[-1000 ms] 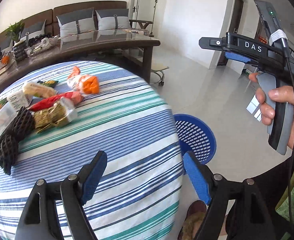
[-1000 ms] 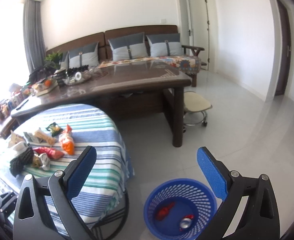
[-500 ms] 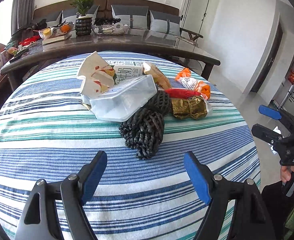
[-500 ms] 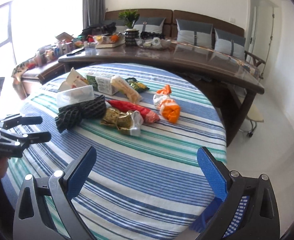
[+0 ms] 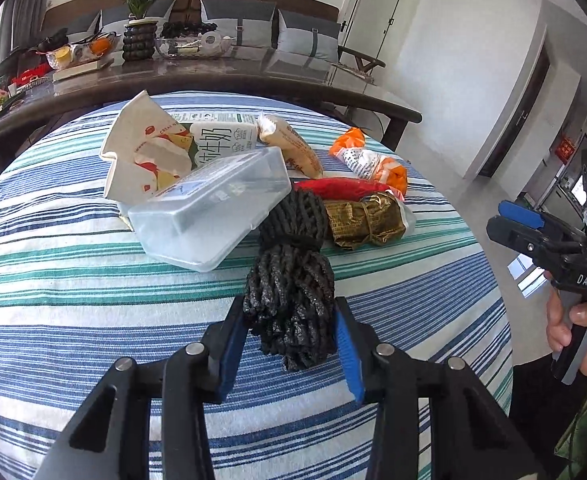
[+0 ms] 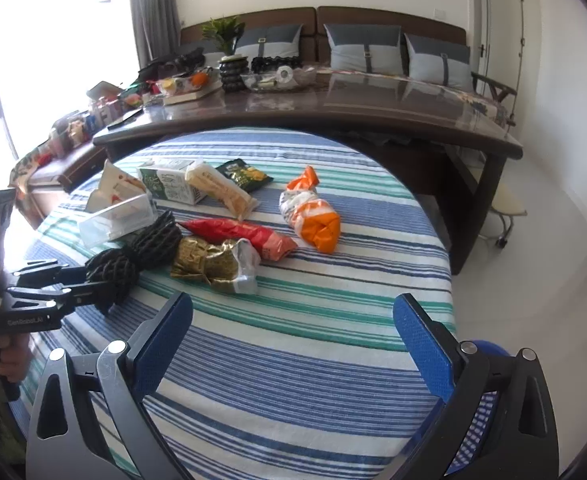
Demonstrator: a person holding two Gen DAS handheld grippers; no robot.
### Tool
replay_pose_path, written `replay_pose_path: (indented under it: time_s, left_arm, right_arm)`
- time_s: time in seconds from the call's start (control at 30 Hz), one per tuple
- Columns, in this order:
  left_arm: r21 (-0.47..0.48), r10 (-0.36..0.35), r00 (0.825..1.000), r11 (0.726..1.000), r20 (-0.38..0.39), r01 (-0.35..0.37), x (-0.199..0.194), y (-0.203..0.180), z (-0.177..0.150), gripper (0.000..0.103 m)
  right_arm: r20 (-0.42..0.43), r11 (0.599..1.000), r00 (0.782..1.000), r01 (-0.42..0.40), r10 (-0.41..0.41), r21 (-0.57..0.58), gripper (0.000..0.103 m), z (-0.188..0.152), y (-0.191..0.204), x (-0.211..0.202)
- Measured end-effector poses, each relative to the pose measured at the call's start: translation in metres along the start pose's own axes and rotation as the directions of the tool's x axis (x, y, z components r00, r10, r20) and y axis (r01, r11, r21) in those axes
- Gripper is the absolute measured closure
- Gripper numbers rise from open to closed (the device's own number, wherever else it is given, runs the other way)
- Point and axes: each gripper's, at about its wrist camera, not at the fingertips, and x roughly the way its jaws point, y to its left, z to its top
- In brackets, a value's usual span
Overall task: Collect trash
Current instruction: 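Grasp the black rope bundle with the left tool and lift it, then grasp the gold snack wrapper with the right tool while the left holds the rope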
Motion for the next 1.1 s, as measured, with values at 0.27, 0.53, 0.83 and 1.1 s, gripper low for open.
replay_pose_path:
  time_s: [0.27, 0.53, 0.83, 1.1]
  left_arm:
    - [0.034, 0.008, 1.000, 0.999, -0.026, -0.007, -0.037, -0.018, -0.042, 0.033]
    - [0.049, 0.048, 0.999, 0.998, -0.001, -0.048, -0.017, -0.015, -0.016, 0.030]
    - [0.117, 0.049, 0.999, 0.992, -0.007, -0.048, 0.000, -0.025, -0.014, 0.063]
    - [-0.033, 0.171, 0.983, 0.985, 0.065, -0.170, -0.032, 0.009, -0.021, 0.063]
  right_arm:
    - [-0.090, 0.989, 0.988, -0.121, 0.129, 0.084, 0.002, 0.004, -0.012, 0.018]
    - [-0.148, 0.976, 0.967, -0.196, 0.208, 0.092, 0.008, 0.015, 0.006, 0.059]
    - [-0.192, 0.943, 0.930, -0.280, 0.312, 0.178, 0.086, 0.015, 0.002, 0.082]
    - [-0.241, 0.971, 0.943, -0.207, 0.231, 0.121, 0.087, -0.008, 0.024, 0.044]
